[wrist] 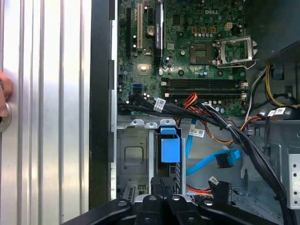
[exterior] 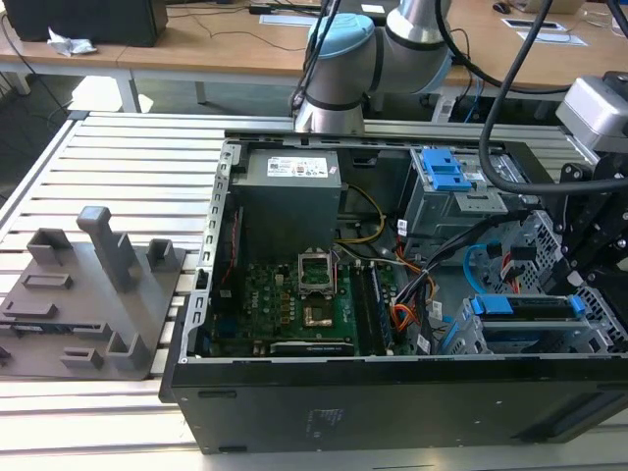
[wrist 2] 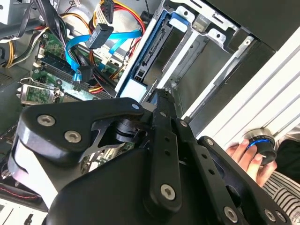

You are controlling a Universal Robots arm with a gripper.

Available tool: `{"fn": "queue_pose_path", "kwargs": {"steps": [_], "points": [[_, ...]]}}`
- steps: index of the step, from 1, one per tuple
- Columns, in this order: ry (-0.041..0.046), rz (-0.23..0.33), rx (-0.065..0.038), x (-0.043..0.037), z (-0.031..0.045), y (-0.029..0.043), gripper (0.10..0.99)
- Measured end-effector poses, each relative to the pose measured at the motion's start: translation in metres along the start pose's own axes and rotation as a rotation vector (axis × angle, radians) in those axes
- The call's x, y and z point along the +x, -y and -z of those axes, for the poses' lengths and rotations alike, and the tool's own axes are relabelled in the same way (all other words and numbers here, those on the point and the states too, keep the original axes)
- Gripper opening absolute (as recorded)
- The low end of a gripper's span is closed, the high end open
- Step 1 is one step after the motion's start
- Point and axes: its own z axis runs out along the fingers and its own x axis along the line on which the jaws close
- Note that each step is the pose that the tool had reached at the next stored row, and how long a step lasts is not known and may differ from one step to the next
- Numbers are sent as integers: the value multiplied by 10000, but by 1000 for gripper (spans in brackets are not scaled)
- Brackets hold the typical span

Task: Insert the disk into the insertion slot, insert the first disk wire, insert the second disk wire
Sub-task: 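Insert the first disk wire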

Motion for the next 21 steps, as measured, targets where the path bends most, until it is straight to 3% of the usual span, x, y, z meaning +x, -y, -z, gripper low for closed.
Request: {"fn": "queue_pose_path", "kwargs": {"steps": [5,6,7,10,11,17,21], "points": [[-3,0,0,0,3,0,114],[-3,0,0,0,3,0,169],[-3,0,0,0,3,0,169],[-2,0,0,0,3,0,361],[-3,0,0,0,4,0,361],[-3,0,0,-194,4,-3,361],[-2,0,0,-233,0,-3,361]]}}
